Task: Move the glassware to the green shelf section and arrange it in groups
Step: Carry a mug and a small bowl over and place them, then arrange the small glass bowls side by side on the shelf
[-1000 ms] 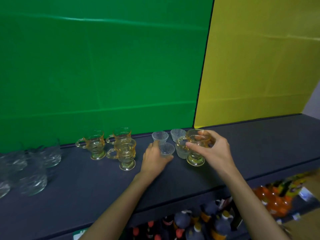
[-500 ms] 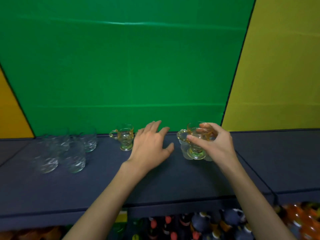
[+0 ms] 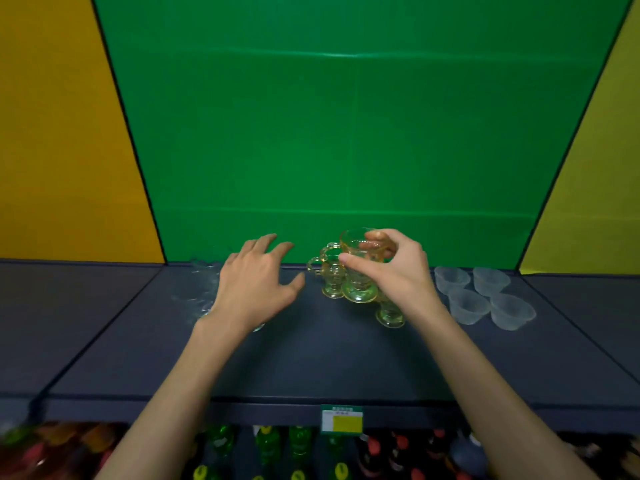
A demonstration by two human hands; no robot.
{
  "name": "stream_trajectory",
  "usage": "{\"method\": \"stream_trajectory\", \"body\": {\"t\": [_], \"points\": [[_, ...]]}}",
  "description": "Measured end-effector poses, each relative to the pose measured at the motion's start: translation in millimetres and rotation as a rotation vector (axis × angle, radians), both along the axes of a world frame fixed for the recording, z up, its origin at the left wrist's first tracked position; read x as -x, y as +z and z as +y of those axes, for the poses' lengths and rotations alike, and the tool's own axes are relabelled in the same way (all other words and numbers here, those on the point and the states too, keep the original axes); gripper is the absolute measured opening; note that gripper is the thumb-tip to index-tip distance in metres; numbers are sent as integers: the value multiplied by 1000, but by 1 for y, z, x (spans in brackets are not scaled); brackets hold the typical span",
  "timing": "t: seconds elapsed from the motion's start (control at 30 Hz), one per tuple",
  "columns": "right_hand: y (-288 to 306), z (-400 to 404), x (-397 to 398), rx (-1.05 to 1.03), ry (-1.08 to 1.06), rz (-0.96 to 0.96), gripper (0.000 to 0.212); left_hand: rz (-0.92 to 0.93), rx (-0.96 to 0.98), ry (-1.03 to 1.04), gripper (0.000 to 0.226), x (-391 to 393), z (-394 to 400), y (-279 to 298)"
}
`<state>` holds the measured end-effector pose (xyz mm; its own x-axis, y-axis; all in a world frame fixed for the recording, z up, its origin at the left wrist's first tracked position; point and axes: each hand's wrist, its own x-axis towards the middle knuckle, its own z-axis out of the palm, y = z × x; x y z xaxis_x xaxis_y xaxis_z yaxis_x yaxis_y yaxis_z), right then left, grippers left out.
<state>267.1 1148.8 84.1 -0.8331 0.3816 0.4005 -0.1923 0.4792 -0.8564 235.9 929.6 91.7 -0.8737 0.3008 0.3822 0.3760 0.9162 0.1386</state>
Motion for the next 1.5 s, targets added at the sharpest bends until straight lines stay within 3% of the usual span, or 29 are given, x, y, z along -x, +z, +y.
{"method": "stream_trajectory", "body": {"t": [0.43,0.7,0.83,1.0,1.3,1.5], "points": [[-51,-51,38,-147,-113,-254,73,-9,-36,-39,61,18,-55,-24],[-63,-51,40,-131,-117,-288,76,-26,-56,-85,71,23,-44,-25],[-68,-49,38,-119,-106,-288,78,-13,-60,-110,63,25,-37,-27],[-59,-45,33,-267,-48,-233,84,-2,-57,-135,64,28,-25,-28],[-32,-4,10,-429,-98,-98,50,31,-101,-259,62,19,36,-19],[-24,64,-15,-670,-216,-152,45,59,-74,-322,62,5,104,-15]]}}
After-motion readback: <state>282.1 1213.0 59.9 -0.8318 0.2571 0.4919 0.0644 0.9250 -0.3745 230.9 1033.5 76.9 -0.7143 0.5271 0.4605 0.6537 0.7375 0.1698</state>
